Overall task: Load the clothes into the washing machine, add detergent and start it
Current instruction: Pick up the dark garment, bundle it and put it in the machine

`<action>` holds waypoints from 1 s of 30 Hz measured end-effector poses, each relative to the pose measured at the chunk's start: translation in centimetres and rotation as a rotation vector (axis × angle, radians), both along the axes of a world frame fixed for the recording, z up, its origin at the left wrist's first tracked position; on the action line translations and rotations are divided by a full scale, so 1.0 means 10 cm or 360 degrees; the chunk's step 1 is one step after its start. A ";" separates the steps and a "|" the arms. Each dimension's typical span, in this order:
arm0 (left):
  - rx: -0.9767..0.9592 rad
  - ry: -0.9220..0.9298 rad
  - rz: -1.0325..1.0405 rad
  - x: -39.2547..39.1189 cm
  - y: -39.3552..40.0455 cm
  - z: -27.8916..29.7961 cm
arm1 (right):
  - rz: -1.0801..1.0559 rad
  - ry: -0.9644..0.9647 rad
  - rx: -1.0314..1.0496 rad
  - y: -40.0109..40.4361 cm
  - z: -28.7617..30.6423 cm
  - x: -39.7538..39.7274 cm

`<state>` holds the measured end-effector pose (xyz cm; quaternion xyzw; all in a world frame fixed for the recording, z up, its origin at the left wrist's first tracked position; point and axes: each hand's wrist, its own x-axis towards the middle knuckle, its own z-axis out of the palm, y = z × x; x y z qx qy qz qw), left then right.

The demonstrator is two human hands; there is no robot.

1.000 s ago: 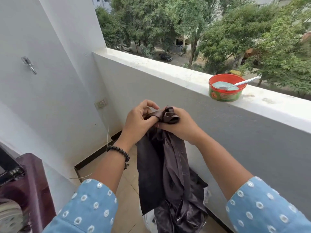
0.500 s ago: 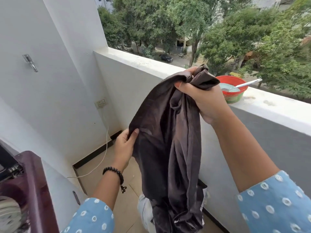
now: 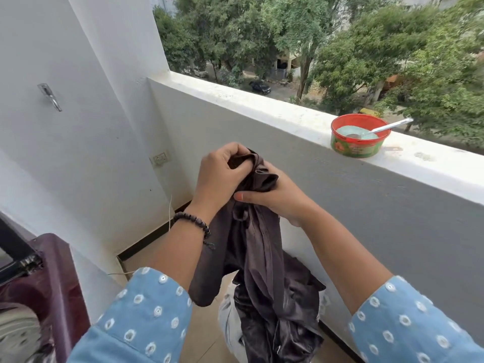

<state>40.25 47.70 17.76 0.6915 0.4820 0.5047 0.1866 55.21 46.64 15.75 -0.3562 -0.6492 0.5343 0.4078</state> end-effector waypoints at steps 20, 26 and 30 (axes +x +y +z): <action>-0.0868 -0.0584 0.0300 -0.73 -0.14 -0.74 | -0.0364 0.0477 0.0142 0.14 0.39 0.32; -0.0577 -0.0477 -0.0154 -0.12 -0.03 -0.03 | -0.0079 0.0253 0.0001 0.03 0.18 0.04; -0.0517 -0.0359 -0.0265 -0.03 -0.01 0.09 | -0.0009 0.0141 -0.0038 0.02 0.16 0.05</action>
